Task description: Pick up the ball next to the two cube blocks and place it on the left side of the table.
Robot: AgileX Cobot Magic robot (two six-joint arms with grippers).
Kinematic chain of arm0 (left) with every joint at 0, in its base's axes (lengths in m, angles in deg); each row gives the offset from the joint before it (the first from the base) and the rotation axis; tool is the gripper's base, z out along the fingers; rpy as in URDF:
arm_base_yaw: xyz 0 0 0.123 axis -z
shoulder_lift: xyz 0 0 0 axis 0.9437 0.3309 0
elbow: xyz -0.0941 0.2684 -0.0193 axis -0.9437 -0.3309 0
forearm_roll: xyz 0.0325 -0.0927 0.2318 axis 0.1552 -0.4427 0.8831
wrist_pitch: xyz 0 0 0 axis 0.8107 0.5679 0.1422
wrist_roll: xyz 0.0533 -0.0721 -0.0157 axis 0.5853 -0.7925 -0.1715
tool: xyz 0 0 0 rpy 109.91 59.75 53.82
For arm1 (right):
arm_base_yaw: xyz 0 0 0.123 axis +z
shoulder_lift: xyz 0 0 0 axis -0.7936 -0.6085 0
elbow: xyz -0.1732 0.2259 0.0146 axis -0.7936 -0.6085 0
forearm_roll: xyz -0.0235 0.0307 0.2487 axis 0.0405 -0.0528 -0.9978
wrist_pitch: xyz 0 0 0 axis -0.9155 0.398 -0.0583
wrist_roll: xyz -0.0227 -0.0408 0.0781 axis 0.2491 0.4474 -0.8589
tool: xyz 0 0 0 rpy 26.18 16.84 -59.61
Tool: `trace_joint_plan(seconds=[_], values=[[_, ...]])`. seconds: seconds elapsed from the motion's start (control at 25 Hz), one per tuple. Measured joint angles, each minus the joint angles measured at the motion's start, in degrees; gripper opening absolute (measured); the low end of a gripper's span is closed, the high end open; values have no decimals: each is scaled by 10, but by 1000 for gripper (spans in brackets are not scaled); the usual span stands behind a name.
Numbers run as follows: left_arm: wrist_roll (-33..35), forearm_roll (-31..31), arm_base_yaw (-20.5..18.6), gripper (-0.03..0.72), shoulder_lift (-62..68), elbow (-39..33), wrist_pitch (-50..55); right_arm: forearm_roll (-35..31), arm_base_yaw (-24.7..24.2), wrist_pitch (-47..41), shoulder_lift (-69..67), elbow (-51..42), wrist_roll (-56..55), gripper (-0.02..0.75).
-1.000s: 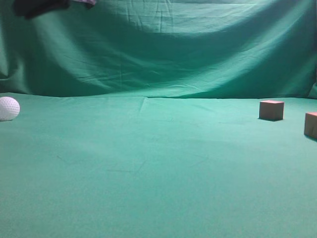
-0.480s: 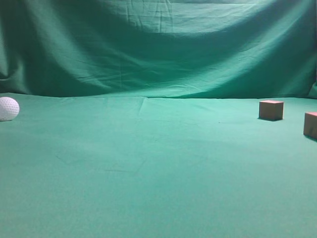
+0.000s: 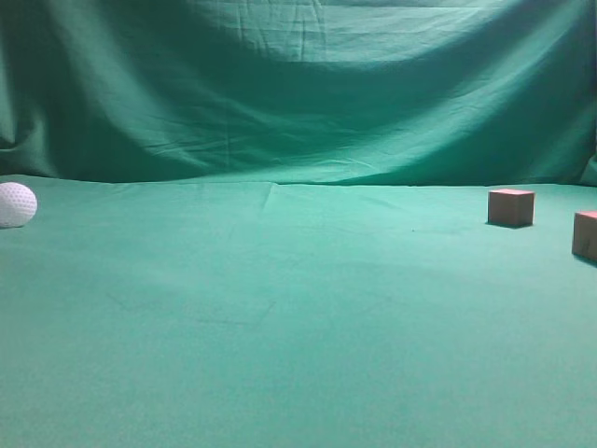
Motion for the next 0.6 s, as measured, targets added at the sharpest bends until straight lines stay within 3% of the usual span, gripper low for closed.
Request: trace_joint_plan(seconds=[0.6], values=[[0,0,0,0,0,0,0,0,0,303,281,-428,2,0]])
